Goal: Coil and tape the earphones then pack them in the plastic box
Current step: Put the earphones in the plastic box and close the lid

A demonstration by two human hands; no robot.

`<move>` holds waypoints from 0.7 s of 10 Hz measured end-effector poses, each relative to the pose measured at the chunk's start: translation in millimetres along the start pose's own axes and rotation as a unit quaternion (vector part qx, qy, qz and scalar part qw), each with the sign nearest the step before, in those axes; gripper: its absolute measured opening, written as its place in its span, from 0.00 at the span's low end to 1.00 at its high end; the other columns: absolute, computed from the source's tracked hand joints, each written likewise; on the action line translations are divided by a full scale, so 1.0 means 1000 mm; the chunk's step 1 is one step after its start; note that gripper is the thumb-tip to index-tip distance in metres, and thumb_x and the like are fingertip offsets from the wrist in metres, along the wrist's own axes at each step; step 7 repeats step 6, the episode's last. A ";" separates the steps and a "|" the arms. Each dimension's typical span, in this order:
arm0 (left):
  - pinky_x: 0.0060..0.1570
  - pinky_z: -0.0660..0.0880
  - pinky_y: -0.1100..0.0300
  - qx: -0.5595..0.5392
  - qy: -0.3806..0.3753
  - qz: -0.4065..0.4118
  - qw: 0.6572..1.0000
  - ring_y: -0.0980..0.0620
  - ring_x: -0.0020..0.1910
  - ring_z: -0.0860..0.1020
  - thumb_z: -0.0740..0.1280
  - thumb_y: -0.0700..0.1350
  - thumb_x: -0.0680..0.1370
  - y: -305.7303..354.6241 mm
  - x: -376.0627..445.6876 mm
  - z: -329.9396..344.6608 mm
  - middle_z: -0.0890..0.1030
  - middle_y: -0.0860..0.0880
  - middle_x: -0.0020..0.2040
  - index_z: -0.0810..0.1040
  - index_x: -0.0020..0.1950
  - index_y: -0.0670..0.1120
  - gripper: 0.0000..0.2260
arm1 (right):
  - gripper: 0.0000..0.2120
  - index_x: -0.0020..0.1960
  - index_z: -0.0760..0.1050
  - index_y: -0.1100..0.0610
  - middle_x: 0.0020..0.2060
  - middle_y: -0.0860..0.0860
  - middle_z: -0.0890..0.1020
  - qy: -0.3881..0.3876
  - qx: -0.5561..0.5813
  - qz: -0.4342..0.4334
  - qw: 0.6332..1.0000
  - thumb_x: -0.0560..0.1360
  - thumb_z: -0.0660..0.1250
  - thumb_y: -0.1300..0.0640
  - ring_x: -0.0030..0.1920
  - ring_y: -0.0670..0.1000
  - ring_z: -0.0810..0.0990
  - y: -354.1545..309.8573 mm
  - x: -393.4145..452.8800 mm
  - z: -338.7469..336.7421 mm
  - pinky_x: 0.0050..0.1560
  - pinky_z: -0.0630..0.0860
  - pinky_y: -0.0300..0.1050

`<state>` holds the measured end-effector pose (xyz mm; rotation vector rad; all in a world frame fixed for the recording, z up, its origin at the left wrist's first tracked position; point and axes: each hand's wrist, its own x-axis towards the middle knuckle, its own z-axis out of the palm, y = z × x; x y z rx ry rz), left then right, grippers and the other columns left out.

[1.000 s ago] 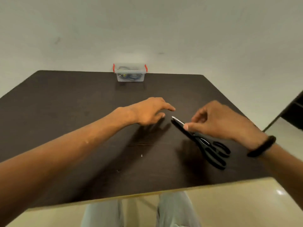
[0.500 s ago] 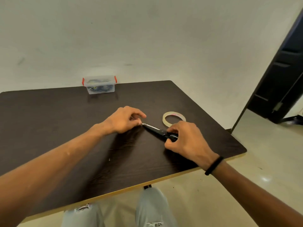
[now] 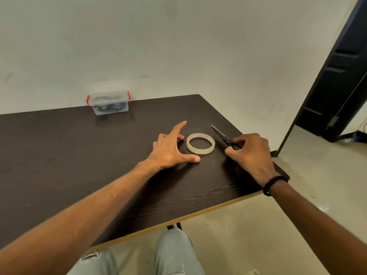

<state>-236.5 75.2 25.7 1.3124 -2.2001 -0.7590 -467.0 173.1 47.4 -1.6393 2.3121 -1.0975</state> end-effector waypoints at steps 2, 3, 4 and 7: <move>0.74 0.57 0.39 0.002 0.015 0.000 1.000 0.46 0.77 0.63 0.81 0.65 0.64 0.003 0.001 0.005 0.77 0.58 0.72 0.50 0.83 0.62 0.56 | 0.16 0.59 0.86 0.61 0.49 0.57 0.88 -0.006 -0.042 -0.008 0.999 0.75 0.78 0.54 0.49 0.55 0.85 0.007 0.006 0.012 0.56 0.85 0.54; 0.74 0.56 0.38 -0.003 0.014 0.003 1.000 0.46 0.78 0.63 0.81 0.66 0.64 0.001 0.002 0.005 0.78 0.59 0.71 0.50 0.83 0.63 0.56 | 0.15 0.59 0.86 0.61 0.50 0.56 0.87 -0.016 -0.064 -0.012 0.998 0.77 0.77 0.53 0.49 0.54 0.84 0.007 0.006 0.013 0.57 0.84 0.52; 0.75 0.56 0.36 -0.012 0.014 0.002 1.000 0.45 0.78 0.63 0.81 0.66 0.64 0.001 0.002 0.005 0.78 0.59 0.71 0.51 0.83 0.63 0.56 | 0.12 0.57 0.86 0.61 0.48 0.56 0.86 -0.025 -0.077 -0.015 0.997 0.78 0.75 0.54 0.48 0.53 0.84 0.007 0.005 0.014 0.56 0.84 0.52; 0.78 0.61 0.37 -0.054 0.015 0.002 0.998 0.45 0.77 0.66 0.82 0.63 0.66 -0.007 -0.008 0.000 0.78 0.54 0.71 0.52 0.83 0.62 0.54 | 0.17 0.67 0.82 0.57 0.63 0.55 0.81 -0.012 -0.131 -0.127 0.983 0.81 0.71 0.51 0.66 0.56 0.76 -0.012 -0.020 0.019 0.65 0.78 0.53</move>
